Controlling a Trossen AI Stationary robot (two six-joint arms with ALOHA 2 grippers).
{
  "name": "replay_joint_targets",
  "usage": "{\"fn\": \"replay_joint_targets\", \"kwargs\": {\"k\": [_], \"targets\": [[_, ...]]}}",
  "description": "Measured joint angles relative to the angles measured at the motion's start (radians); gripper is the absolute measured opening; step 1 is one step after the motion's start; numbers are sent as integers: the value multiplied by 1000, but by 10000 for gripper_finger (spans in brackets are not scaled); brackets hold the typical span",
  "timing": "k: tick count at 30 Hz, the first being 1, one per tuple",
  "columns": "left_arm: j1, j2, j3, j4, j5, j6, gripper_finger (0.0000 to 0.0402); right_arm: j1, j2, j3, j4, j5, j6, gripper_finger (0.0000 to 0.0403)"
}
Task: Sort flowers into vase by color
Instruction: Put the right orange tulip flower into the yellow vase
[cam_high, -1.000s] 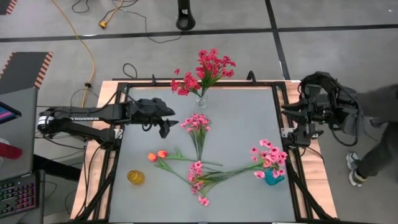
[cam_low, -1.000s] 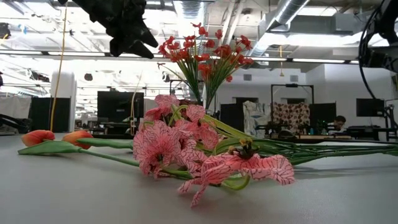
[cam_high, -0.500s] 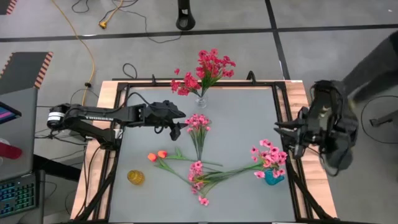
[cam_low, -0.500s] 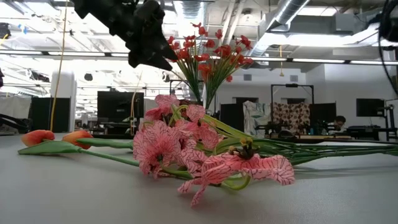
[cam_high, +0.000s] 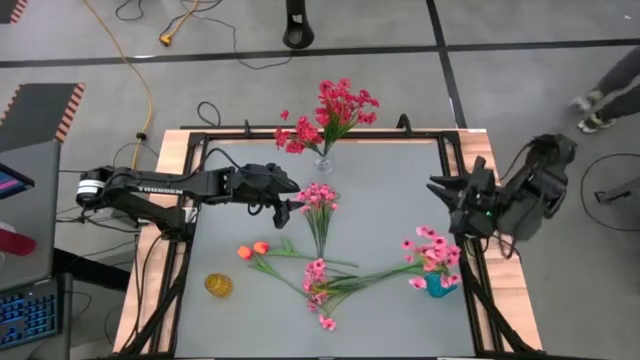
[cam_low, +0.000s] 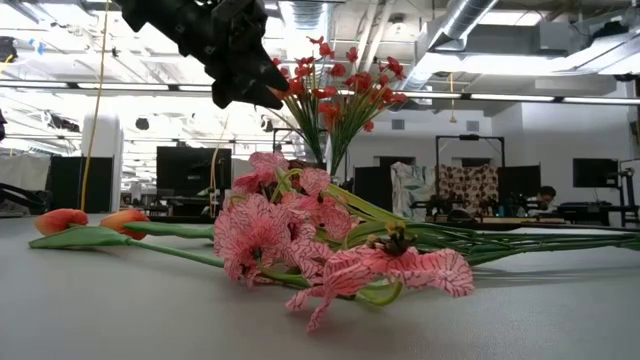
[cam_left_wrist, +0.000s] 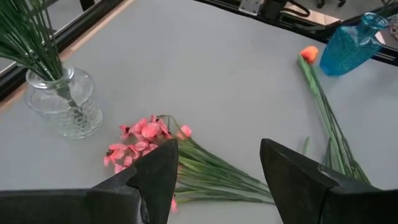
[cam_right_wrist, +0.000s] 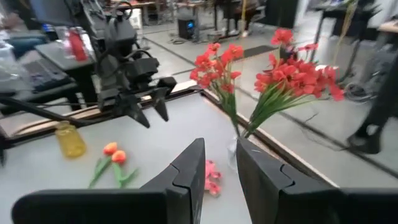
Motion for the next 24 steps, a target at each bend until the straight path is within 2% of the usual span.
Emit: {"fn": "replay_joint_targets", "kwargs": {"k": [8, 11, 15, 21, 24], "targets": [[0, 0, 0, 0, 0, 0, 215, -183, -92, 0, 56, -161, -153, 118], [0, 0, 0, 8, 0, 0, 215, -263, -95, 1, 57, -212, -176, 118], [0, 0, 0, 35, 0, 0, 215, -379, -56, -1, 74, -333, -249, 118], [0, 0, 0, 35, 27, 0, 215, -592, 46, -1, 189, -571, -410, 118], [0, 0, 0, 32, 28, 0, 215, -704, 89, -1, 240, -730, -481, 118]]}}
